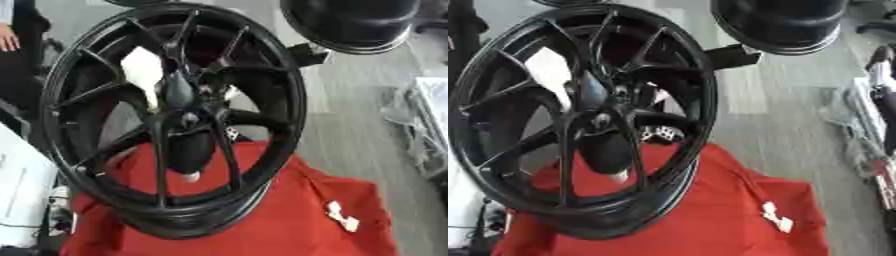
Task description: Pull the pin out of the wheel hub.
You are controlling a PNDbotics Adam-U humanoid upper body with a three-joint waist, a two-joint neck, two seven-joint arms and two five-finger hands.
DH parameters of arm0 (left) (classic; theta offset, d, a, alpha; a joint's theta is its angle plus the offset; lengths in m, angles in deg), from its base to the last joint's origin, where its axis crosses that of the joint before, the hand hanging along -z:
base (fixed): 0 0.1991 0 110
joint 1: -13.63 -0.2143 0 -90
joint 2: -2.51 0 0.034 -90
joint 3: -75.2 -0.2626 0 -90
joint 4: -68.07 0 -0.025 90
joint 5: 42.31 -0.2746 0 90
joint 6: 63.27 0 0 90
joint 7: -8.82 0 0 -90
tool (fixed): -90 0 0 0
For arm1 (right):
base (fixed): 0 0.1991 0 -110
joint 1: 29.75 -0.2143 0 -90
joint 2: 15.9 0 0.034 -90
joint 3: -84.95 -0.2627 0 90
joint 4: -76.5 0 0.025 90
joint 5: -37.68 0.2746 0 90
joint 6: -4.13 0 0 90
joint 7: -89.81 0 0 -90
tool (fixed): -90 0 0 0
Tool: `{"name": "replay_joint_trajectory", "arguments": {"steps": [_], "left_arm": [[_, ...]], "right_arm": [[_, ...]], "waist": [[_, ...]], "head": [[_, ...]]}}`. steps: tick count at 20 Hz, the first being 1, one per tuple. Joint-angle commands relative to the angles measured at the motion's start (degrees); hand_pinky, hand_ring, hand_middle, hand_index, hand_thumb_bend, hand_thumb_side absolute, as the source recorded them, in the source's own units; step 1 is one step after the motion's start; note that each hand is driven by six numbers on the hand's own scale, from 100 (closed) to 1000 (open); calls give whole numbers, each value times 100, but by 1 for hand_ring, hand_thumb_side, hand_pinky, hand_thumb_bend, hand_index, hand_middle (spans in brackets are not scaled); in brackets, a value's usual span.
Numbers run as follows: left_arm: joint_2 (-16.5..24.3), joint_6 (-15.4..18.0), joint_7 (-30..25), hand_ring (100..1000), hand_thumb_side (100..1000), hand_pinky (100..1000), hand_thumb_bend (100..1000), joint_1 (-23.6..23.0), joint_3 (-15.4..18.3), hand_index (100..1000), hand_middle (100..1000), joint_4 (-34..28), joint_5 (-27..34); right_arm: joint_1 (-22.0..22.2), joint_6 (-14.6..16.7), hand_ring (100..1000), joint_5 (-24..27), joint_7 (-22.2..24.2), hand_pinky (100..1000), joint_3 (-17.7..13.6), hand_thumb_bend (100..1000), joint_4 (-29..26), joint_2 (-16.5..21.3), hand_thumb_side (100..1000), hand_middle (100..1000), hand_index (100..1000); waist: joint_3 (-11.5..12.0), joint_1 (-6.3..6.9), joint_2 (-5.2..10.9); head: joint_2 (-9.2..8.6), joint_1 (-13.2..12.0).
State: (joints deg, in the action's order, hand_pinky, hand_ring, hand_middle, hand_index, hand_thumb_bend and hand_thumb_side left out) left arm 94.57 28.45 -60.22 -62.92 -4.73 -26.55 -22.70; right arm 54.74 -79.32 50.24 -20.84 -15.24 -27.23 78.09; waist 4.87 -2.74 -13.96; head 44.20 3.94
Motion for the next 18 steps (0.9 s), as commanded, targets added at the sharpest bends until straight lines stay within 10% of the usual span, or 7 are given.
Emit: {"name": "replay_joint_trajectory", "arguments": {"steps": [1,18], "left_arm": [[60,8,-16,816,695,782,451,28,31,828,786,-66,-22],[688,56,-65,824,679,786,424,542,-38,849,810,-284,-61]], "right_arm": [[-44,0,638,-20,12,826,-33,226,-60,105,371,574,709],[-17,-4,638,-21,25,826,-15,222,-59,170,372,575,709]], "waist": [[-4,16,104],[-10,62,152]], "head": [[-8,71],[-8,64]]}}
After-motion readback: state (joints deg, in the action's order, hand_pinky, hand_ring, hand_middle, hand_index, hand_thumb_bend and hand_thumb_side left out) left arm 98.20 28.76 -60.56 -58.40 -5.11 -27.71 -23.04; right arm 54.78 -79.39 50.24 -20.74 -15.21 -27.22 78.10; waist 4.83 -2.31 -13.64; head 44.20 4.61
